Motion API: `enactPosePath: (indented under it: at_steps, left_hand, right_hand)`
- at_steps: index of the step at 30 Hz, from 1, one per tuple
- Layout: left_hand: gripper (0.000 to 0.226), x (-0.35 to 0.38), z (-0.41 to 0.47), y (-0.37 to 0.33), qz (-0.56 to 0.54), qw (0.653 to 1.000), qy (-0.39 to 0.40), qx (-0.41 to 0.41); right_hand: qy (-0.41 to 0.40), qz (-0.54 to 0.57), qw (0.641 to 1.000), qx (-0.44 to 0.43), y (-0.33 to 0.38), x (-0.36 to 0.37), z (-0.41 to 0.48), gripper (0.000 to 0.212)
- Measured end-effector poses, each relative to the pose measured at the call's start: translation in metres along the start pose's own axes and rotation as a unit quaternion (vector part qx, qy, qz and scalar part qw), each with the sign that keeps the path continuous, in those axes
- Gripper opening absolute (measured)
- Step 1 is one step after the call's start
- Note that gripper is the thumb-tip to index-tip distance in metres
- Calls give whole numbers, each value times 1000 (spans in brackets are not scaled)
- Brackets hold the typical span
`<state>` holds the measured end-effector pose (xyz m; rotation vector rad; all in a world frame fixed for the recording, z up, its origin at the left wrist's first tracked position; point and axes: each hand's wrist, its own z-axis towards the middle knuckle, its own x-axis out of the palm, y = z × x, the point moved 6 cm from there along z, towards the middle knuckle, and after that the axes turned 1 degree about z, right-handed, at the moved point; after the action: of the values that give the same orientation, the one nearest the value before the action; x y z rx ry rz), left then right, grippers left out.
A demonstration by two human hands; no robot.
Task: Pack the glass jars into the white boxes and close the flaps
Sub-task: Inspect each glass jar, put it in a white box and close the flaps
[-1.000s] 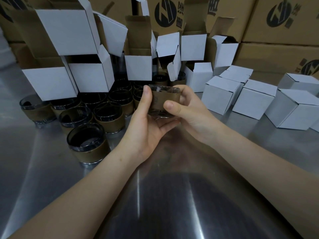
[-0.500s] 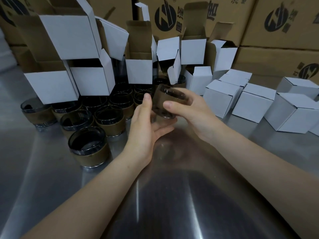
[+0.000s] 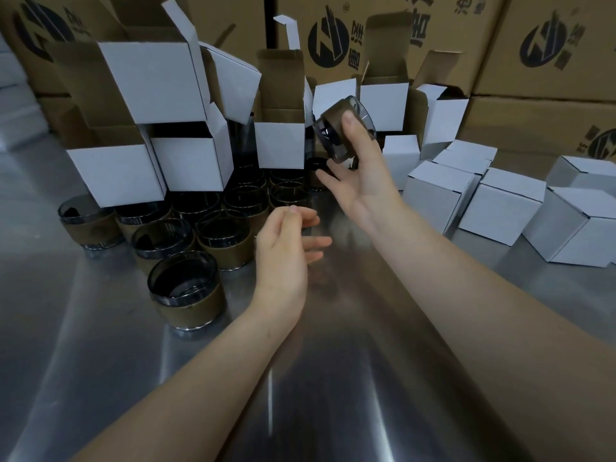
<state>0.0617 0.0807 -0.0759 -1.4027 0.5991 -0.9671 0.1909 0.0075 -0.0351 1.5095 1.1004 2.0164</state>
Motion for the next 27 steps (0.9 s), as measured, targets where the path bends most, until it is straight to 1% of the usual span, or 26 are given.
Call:
enactPosePath:
  at_steps: [5,8,10,12,14,17,19,22,24,27]
  left_hand:
    - [29,-1,-1,-1,9,1000,1,-3]
    - [29,0,-1,-1,16,1000,1,-2]
    - [29,1,-2,-1,23,1000,3,-1]
    - [29,2,-4,-2,31,1000,6,1]
    - [29,2,-4,-3,33,999,7,1]
    - [28,3,-5,-4,32,999,11,3]
    - [28,3,-5,-4,30,999,11,1]
    - [27,3,-5,-4,26,1000,10,-4]
    - [27,3,-5,-4,25,1000,10,-3]
    - [26,2,-6,-6,33,999,10,11]
  right_hand:
    - [-53,26,998,-20,-2,-11,4,58]
    - [-30,7,999,-12,0,-17,5,53]
    - [-15,3,1000,5,-1,-15,6,57]
    - [-17,23,999,14,-4,-11,8,62]
    - [-26,55,998,8,-6,-6,10,57]
    - [-43,90,995,-14,-8,-3,14,40]
    - [-53,97,994,-25,-6,-6,16,42]
    - [-60,82,994,-49,4,-10,14,54]
    - [-59,55,994,-76,13,-11,10,52]
    - [-60,-50,988,-133,32,-11,1,49]
